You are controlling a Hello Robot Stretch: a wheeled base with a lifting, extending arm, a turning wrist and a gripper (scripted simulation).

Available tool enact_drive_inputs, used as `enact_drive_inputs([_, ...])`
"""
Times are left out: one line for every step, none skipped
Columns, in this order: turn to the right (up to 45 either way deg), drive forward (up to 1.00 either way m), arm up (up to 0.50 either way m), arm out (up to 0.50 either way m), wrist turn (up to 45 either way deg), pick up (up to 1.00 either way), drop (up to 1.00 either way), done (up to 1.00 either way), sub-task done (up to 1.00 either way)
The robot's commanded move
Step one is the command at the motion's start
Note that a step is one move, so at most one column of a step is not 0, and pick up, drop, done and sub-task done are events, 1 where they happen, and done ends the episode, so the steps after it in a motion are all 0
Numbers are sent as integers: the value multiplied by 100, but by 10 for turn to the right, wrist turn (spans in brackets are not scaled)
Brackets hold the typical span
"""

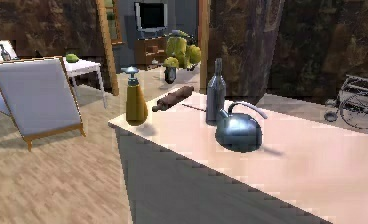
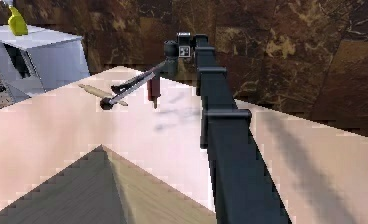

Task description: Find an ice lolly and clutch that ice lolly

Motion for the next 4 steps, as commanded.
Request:
enact_drive_inputs([0, 0, 0, 0, 450, 0, 0, 0, 0])
enact_drive_inputs([0, 0, 0, 0, 90, 0, 0, 0, 0])
enact_drive_inputs([0, 0, 0, 0, 0, 100, 0, 0, 0])
enact_drive_inputs([0, 0, 0, 0, 0, 0, 0, 100, 0])
